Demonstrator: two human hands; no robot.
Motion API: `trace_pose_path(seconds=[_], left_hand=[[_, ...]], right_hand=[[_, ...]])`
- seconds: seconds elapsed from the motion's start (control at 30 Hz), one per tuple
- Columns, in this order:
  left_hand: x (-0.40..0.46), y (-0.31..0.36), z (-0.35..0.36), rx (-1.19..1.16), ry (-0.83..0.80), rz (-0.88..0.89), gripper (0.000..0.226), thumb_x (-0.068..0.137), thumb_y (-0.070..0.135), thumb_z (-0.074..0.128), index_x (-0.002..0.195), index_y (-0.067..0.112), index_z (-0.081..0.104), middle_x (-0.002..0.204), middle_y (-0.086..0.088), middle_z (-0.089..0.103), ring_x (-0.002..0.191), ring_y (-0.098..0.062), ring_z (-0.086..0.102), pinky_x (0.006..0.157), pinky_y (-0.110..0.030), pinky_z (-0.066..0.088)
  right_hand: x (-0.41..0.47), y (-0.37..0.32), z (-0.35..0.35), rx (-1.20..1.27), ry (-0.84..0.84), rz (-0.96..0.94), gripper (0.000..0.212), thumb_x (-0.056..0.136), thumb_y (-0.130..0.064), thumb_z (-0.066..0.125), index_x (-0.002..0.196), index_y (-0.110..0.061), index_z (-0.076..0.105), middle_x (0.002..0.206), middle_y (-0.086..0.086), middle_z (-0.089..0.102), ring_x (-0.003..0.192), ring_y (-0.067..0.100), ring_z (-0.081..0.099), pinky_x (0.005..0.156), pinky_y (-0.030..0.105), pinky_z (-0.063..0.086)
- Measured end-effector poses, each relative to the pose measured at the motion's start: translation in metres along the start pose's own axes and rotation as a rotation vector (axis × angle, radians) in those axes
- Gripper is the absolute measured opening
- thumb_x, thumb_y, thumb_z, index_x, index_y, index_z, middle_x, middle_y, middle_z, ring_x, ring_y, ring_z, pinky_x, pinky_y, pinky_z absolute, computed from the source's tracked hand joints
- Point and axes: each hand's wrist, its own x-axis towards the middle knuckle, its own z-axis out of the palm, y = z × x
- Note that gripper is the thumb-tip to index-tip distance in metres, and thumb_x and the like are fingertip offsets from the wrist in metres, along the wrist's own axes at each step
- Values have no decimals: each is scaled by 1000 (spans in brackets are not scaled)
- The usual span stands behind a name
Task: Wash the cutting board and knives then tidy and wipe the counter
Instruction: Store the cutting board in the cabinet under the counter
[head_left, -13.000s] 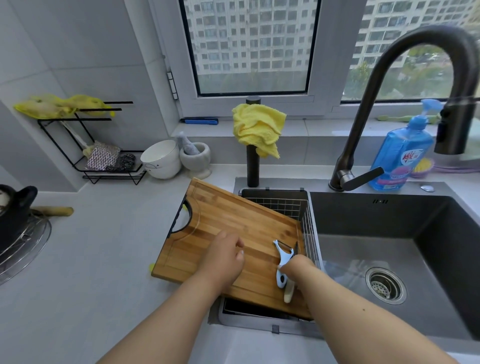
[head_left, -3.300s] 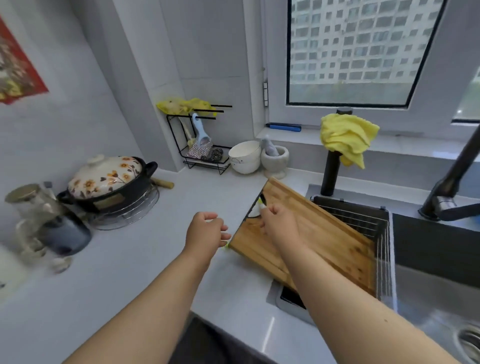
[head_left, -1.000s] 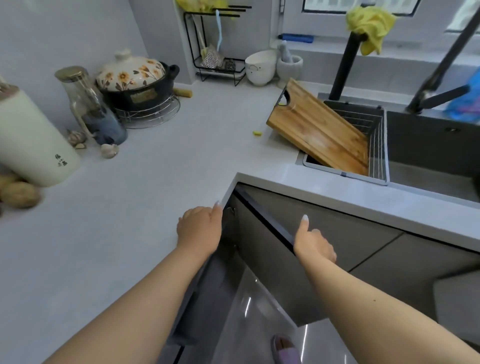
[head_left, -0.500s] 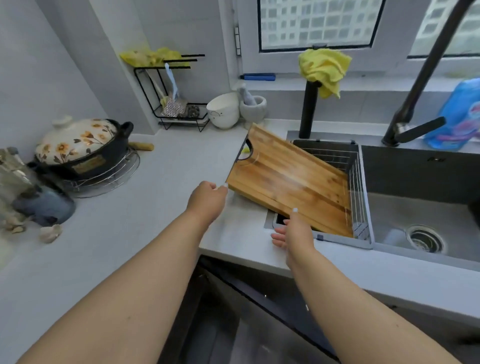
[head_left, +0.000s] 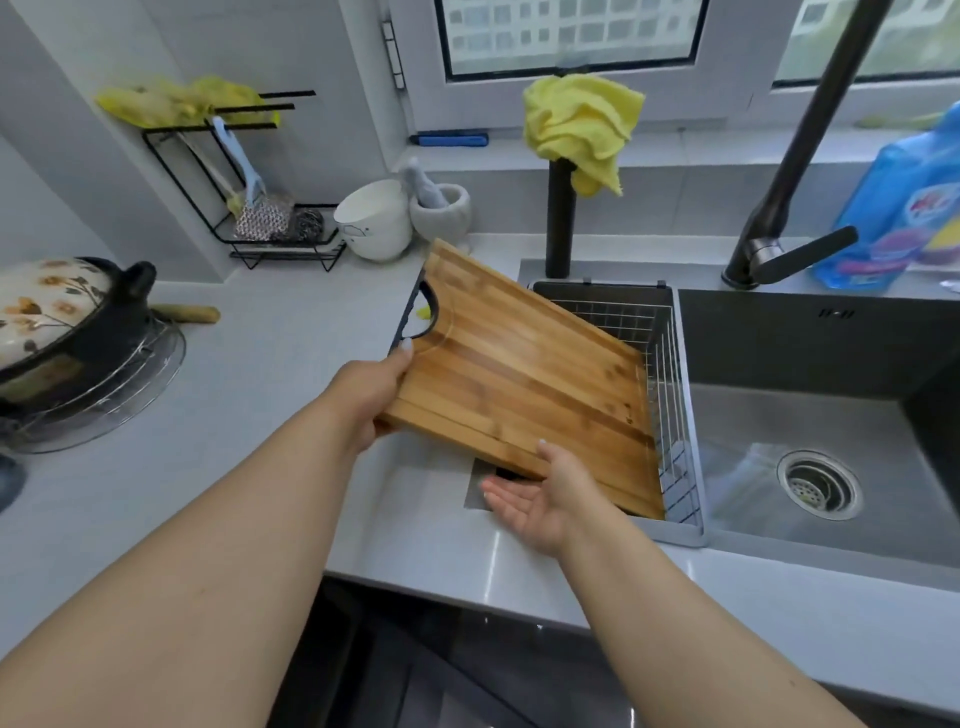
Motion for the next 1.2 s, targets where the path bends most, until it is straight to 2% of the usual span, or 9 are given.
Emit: trace_pose_path(seconds=[0.1,0.23,0.33,0.5,0.63,0.8,0.93,1.03,1.2], left_hand=[[-13,11,11,44,58,145,34,88,45,61,87,11,60,80,-7,57,68,-22,55,57,-25,45],[-36,30,21,82,125,277,37,84,48,64,83,15,48,74,-7,41,66,-19,42,57,-29,33],[-59,45,16,54,171,361,38,78,50,66,79,16,48,74,-6,42,66,-20,41,61,-33,33],[-108,50,7,89,219,469,42,75,53,62,72,13,49,69,-8,47,63,-20,45,62,-34,35],[-145,37,4,83,274,529,63,73,57,57,79,-5,59,67,-9,55,62,-22,51,60,-35,40],[-198,19,3,134,381,617,50,86,49,58,57,16,35,52,2,34,53,-21,34,53,-33,30],[-241,-8,9,197,436,679,48,91,46,54,57,17,35,54,3,37,51,-17,35,51,-29,31],[-267,-29,17,244,471,692,45,92,45,53,60,19,37,56,6,40,49,-10,37,49,-24,28],[-291,-60,28,315,480,652,36,90,47,54,67,23,41,68,7,50,58,-5,45,49,-19,29]], right_hand=[[-5,-4,1,161,-8,-8,64,96,-40,51,134,9,36,110,32,59,100,40,61,83,42,51],[-22,-4,6,353,-63,-27,57,93,-37,57,126,6,39,116,32,57,106,42,60,91,47,50],[-40,1,15,380,-118,-49,51,93,-36,57,120,4,40,115,31,58,101,41,62,89,47,51],[-65,18,21,355,-204,-95,52,92,-38,57,124,1,43,111,28,61,98,39,63,79,44,54],[-82,28,14,296,-254,-129,56,92,-42,55,123,3,45,112,27,61,98,37,63,73,42,54],[-101,43,6,304,-313,-147,53,92,-44,54,122,-1,48,116,24,62,104,36,63,78,42,55],[-113,53,0,484,-340,-119,47,93,-38,56,127,-5,50,112,23,66,100,36,67,84,45,56],[-120,62,-4,564,-333,-67,48,92,-42,59,125,-7,55,108,22,69,99,37,67,85,48,55],[-128,78,-10,400,-237,-5,65,86,-60,56,122,-6,59,107,23,69,100,40,65,83,52,53]])
